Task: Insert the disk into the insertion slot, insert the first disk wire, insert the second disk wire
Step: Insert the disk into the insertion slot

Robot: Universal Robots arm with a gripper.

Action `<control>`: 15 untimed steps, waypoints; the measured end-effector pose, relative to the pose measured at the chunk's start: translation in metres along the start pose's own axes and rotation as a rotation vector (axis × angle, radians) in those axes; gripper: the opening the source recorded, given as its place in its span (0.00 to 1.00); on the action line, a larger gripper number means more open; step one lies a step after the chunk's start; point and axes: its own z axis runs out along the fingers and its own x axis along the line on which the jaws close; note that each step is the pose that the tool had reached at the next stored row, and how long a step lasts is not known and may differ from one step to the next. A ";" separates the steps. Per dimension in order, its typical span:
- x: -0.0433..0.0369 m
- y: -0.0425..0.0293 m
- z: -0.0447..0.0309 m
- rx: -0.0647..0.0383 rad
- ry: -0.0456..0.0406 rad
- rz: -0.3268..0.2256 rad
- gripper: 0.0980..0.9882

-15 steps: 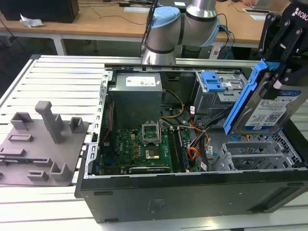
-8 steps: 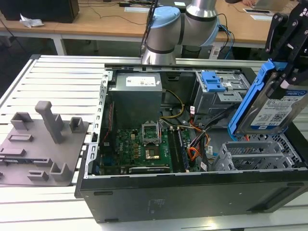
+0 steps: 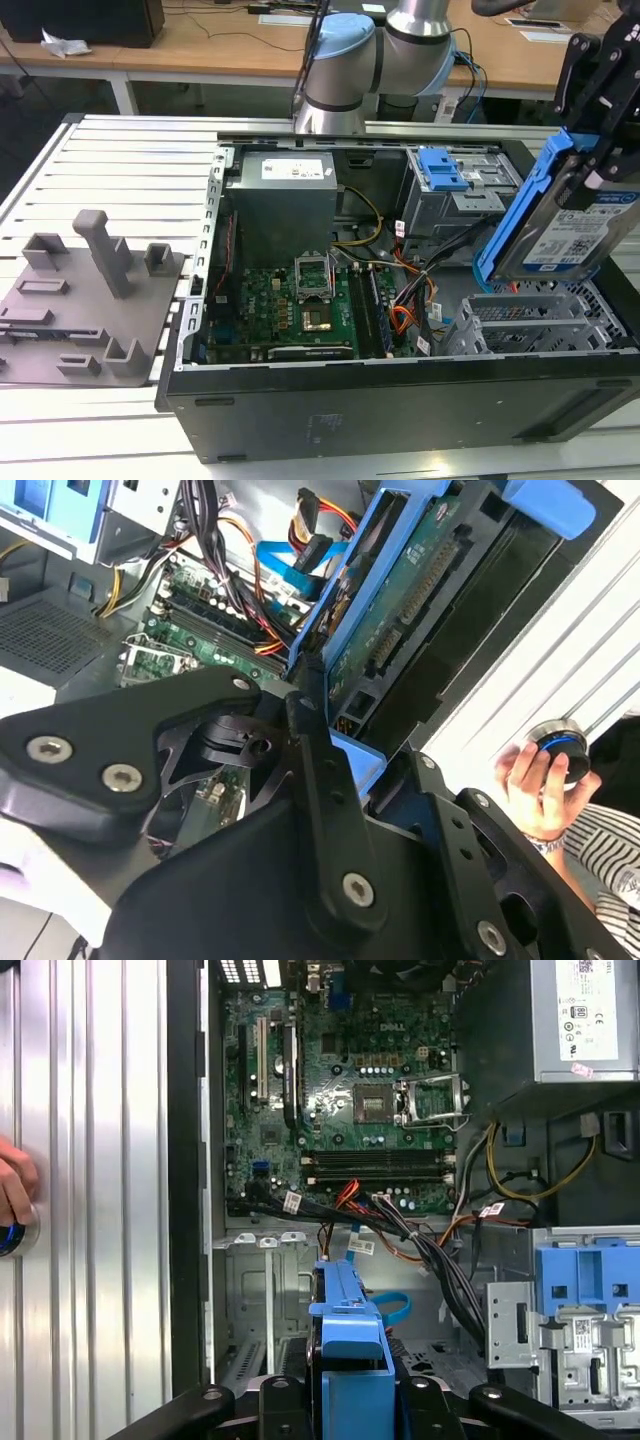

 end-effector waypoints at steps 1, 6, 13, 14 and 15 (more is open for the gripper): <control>0.0000 -0.0001 0.0019 0.000 0.0000 0.000 0.30; 0.0013 -0.0003 0.0077 0.000 0.0002 0.000 0.30; 0.0055 0.0077 0.0062 0.007 0.0001 0.000 0.30; 0.0075 0.0077 0.0063 0.007 -0.0001 0.000 0.30; 0.0099 0.0079 0.0065 0.007 -0.0002 0.000 0.30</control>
